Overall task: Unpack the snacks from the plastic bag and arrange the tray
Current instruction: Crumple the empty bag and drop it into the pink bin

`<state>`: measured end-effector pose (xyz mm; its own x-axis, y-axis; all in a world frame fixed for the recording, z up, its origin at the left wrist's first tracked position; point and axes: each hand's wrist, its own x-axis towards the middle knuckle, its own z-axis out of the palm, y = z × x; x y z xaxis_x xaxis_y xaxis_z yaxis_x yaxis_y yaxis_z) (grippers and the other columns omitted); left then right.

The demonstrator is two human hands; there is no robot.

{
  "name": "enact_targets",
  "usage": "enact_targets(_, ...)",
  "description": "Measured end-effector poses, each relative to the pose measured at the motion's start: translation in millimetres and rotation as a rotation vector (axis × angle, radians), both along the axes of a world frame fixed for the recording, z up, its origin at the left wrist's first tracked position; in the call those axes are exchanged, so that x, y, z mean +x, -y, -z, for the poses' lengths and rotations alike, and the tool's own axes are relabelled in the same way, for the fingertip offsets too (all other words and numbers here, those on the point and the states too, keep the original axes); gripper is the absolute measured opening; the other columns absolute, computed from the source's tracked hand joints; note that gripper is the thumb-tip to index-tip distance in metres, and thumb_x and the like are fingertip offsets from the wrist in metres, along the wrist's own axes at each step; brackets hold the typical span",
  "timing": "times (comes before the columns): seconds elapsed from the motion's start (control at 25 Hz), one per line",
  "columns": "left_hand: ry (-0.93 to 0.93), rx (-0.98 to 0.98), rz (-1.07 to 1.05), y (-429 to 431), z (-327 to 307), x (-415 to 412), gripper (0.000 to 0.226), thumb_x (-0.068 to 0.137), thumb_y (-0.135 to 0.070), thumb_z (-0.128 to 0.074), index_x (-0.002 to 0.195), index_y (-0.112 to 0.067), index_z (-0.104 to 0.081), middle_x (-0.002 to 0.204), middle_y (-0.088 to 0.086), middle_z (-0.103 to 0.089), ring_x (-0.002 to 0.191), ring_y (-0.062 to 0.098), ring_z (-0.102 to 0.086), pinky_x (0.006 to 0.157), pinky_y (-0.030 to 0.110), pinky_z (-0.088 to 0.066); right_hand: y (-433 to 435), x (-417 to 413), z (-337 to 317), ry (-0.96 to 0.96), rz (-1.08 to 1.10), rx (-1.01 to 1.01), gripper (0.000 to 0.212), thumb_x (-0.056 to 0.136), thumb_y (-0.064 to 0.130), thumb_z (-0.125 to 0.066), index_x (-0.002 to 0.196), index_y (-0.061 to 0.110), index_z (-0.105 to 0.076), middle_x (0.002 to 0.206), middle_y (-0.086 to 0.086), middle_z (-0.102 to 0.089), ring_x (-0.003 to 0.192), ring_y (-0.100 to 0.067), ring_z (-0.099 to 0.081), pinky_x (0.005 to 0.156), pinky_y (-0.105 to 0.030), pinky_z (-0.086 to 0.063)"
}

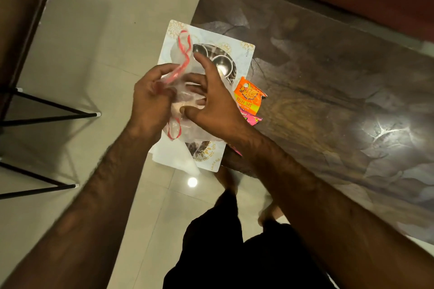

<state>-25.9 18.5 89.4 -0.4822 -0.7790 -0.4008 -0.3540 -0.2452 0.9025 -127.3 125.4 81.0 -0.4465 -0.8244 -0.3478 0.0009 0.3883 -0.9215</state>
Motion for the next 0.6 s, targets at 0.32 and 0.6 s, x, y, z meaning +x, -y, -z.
enact_targets(0.32,-0.150,0.501,-0.405,-16,-25,-21,0.035,0.092,0.004,-0.041,0.071,-0.021,-0.057,0.056,-0.004,-0.060,0.042,0.011,-0.054,0.038,0.016,-0.040,-50,-43,-39,-0.178,0.157,0.204,0.107,0.079,0.058,-0.083,0.164,0.033,-0.023,0.168,0.006,-0.030,0.155,-0.014,-0.030,0.126,-0.041,-0.032)
enact_targets(0.6,-0.253,0.731,-0.158,-100,-30,-57,0.041,0.105,-0.032,-0.045,0.096,-0.021,-0.083,0.100,0.005,-0.081,0.092,0.017,-0.078,0.068,0.030,-0.062,-66,-35,-59,-0.111,0.209,0.028,0.063,0.084,0.050,-0.080,0.142,0.036,-0.059,0.147,0.011,-0.058,0.135,-0.006,-0.053,0.113,-0.030,-0.046)
